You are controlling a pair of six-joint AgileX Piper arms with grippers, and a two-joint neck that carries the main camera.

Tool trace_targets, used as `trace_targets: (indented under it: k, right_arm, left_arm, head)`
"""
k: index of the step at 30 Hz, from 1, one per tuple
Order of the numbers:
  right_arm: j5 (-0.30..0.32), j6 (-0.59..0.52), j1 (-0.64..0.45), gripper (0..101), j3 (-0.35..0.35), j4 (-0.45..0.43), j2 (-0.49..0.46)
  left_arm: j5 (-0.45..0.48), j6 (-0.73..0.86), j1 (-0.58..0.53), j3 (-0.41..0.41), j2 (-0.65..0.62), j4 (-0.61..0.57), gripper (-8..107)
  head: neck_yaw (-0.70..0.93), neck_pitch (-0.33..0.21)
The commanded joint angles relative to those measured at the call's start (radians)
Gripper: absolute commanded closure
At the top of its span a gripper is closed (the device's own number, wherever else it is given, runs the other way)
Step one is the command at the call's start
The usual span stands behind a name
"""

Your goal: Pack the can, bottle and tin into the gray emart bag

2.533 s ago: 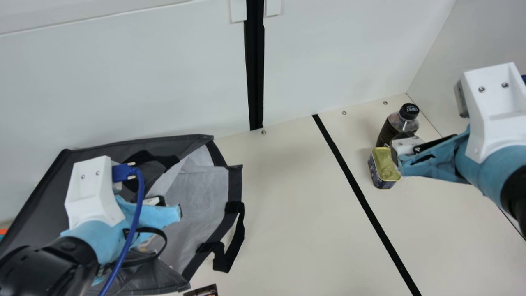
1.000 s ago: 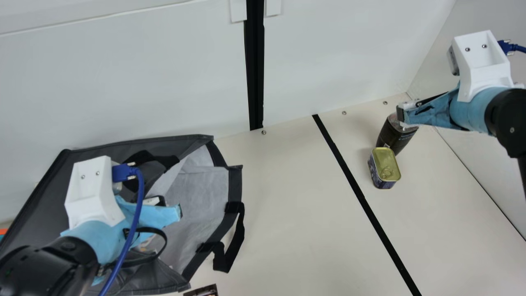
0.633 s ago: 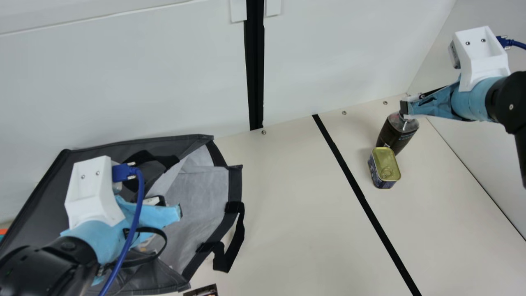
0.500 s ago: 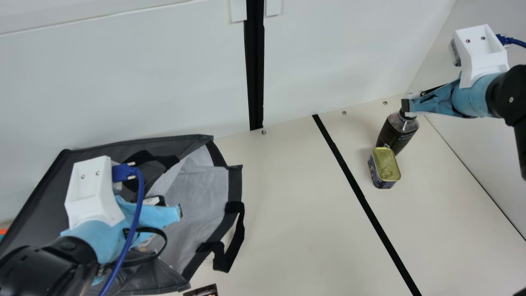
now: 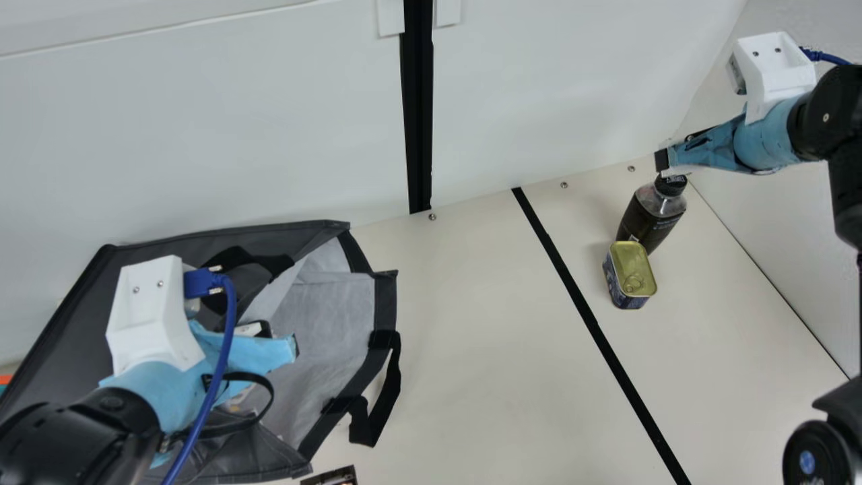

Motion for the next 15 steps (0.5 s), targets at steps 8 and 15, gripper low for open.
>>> trace_targets:
  k: [8,15]
  right_arm:
    - [0.068,0.003,-0.003,10,-0.116,0.012,0.095]
    - [0.098,0.008,-0.001,10,-0.181,0.016,0.160]
  left_arm:
    - [0.000,0.000,0.000,0.000,0.000,0.000,89]
    - [0.000,0.000,0.000,0.000,0.000,0.000,89]
  head:
    - [-0.001,-0.023]
    - [-0.001,-0.023]
